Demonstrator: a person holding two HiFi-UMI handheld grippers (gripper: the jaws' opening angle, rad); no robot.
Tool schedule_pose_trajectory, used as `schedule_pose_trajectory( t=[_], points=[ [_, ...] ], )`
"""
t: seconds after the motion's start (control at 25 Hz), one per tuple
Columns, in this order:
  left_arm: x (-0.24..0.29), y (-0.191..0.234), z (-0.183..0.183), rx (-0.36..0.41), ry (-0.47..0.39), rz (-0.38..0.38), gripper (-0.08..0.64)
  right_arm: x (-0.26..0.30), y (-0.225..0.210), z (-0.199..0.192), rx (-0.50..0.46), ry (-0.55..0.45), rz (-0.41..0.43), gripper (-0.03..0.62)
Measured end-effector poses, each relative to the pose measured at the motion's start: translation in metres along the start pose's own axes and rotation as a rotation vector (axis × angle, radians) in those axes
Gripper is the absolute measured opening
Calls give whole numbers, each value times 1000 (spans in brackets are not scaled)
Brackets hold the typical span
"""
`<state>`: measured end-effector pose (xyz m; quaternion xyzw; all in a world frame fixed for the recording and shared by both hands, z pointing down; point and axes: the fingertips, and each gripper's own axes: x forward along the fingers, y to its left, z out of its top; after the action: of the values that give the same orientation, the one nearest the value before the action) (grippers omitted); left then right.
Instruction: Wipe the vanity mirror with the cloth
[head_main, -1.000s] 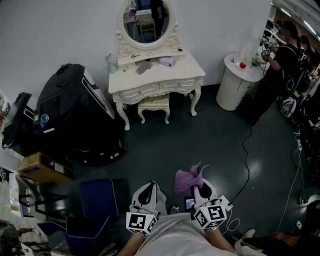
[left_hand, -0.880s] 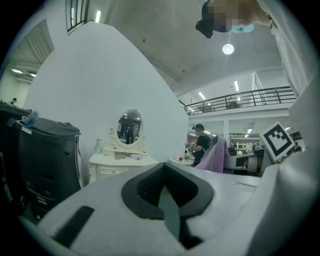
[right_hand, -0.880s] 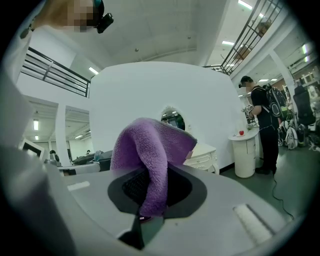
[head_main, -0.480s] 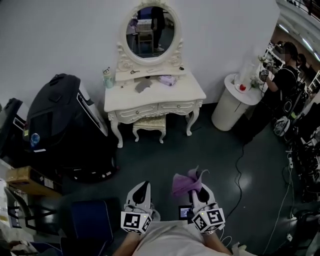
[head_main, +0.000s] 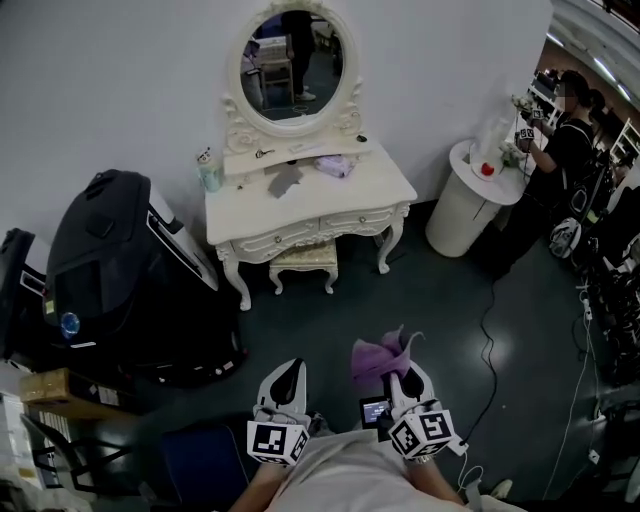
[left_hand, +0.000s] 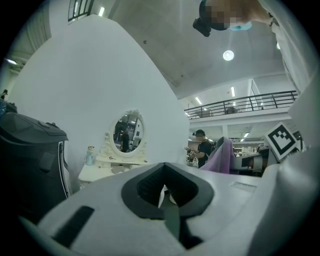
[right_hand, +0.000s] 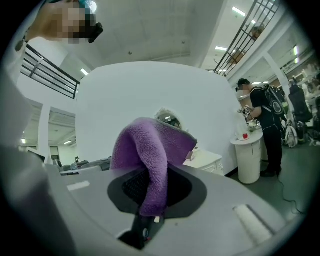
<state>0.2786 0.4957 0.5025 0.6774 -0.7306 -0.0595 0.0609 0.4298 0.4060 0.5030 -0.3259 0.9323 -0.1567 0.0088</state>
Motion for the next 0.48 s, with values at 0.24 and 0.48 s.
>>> schedule_pose_trajectory(
  t=[0.24, 0.48],
  points=[
    [3, 33, 1, 8, 19, 42, 0, 42, 12, -2, 3, 19, 32, 61],
    [12, 62, 3, 11, 37, 90, 0, 82, 24, -9, 5, 48, 93, 61]
  ],
)
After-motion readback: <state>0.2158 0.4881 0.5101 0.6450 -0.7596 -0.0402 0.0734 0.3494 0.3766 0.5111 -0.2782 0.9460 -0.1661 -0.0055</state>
